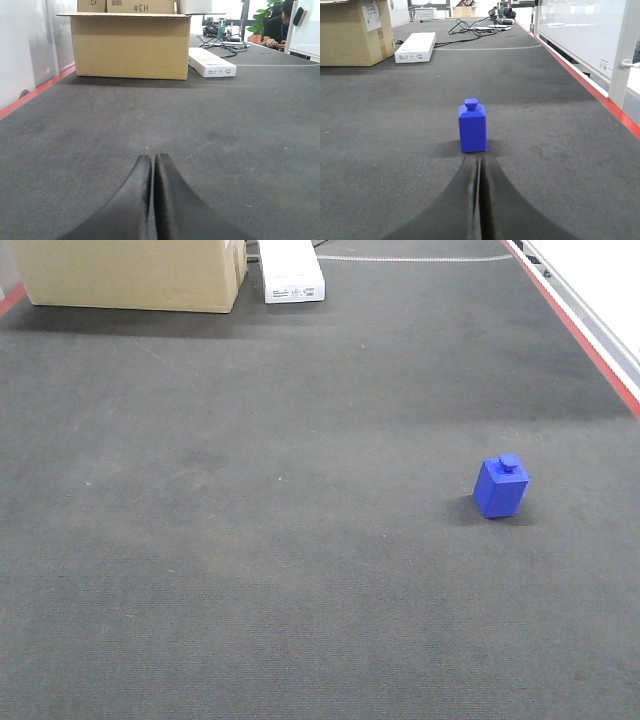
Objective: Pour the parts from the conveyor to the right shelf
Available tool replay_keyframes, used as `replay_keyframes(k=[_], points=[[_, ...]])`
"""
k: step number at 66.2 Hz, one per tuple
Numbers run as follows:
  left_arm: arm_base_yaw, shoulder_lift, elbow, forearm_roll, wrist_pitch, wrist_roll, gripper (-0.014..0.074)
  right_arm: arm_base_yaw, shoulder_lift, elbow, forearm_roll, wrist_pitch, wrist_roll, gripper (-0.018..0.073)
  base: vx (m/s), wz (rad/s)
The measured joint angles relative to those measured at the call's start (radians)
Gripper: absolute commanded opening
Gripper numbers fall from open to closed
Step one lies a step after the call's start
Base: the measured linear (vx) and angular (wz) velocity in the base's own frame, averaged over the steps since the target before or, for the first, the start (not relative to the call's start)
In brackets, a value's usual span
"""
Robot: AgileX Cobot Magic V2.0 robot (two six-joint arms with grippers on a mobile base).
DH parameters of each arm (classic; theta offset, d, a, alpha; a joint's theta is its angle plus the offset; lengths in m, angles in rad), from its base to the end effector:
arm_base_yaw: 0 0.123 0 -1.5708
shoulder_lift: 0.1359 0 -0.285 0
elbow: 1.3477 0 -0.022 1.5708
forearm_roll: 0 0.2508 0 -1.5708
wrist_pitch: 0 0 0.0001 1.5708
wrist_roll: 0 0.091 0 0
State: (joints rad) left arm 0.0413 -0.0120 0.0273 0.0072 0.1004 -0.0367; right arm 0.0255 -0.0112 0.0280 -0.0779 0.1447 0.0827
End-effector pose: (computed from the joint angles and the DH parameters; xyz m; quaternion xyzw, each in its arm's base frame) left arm 0.0567 0.0024 0.1955 -0.0256 0.7167 0.0044 0.6969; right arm 0.0566 0.0004 0.1912 -0.0035 0.7327 0.0065 0.6805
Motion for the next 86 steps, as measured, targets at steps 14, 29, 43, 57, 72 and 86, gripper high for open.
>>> replay_keyframes(k=[14, 29, 43, 57, 72, 86], points=[[0.000, 0.000, 0.000, 0.000, 0.000, 0.000, -0.0006, 0.000, 0.000, 0.000, 0.000, 0.000, 0.000, -0.0008, 0.00, 0.00], [0.000, 0.000, 0.000, 0.000, 0.000, 0.000, -0.0006, 0.000, 0.000, 0.000, 0.000, 0.000, 0.000, -0.0008, 0.00, 0.00], [0.000, 0.000, 0.000, 0.000, 0.000, 0.000, -0.0006, 0.000, 0.000, 0.000, 0.000, 0.000, 0.000, -0.0008, 0.00, 0.00], [0.000, 0.000, 0.000, 0.000, 0.001, 0.000, -0.0006, 0.000, 0.000, 0.000, 0.000, 0.000, 0.000, -0.0008, 0.00, 0.00], [0.000, 0.000, 0.000, 0.000, 0.001, 0.000, -0.0006, 0.000, 0.000, 0.000, 0.000, 0.000, 0.000, -0.0008, 0.00, 0.00], [0.000, 0.000, 0.000, 0.000, 0.001, 0.000, -0.0006, 0.000, 0.000, 0.000, 0.000, 0.000, 0.000, -0.0008, 0.00, 0.00]])
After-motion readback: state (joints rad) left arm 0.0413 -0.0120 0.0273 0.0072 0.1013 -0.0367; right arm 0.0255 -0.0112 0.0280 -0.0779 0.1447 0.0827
